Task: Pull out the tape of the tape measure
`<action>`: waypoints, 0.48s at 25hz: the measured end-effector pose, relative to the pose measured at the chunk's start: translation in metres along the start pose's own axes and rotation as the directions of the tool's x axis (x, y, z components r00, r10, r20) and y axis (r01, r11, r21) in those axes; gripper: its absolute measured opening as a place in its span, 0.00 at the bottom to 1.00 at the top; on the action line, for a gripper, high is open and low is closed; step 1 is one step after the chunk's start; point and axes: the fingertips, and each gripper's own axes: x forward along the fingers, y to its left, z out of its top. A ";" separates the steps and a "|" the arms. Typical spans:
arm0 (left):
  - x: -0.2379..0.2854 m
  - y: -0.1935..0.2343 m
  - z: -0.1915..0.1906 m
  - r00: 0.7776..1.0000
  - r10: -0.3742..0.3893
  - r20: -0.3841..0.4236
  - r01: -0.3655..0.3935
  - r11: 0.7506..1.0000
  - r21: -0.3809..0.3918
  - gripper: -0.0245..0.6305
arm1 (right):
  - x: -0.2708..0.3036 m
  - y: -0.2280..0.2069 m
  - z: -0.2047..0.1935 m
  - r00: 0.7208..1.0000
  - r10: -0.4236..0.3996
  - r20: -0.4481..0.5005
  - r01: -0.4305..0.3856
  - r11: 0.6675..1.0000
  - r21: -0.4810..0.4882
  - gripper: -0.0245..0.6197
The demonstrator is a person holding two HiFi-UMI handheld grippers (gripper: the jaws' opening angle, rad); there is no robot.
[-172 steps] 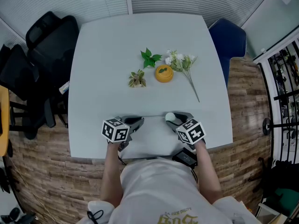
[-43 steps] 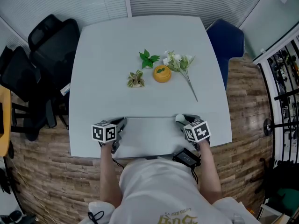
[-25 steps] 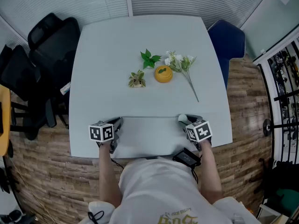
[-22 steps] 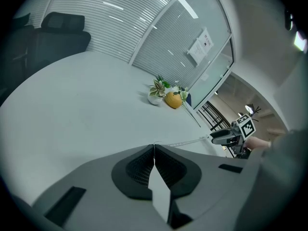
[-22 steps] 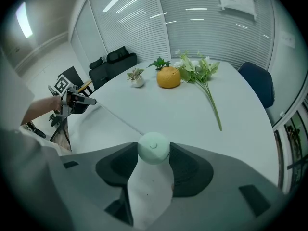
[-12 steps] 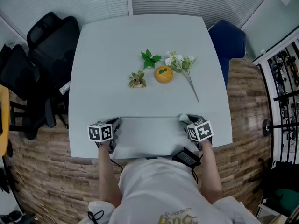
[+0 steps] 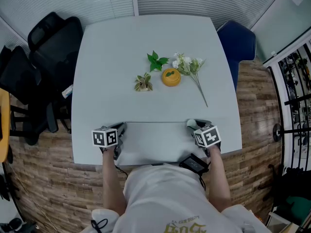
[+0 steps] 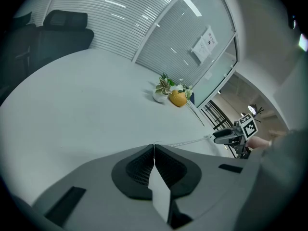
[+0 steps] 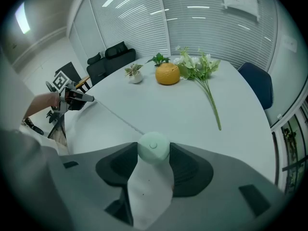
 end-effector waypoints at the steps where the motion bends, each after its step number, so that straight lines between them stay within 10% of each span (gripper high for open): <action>1: 0.000 0.000 -0.001 1.000 0.000 0.000 0.000 1.000 -0.001 0.05 | 0.001 0.001 -0.001 1.000 0.002 -0.003 -0.002 1.000 -0.002 0.39; 12: 0.002 0.004 0.002 1.000 -0.001 0.005 0.001 1.000 -0.019 0.05 | 0.002 -0.002 0.000 1.000 0.001 -0.005 -0.001 1.000 0.002 0.39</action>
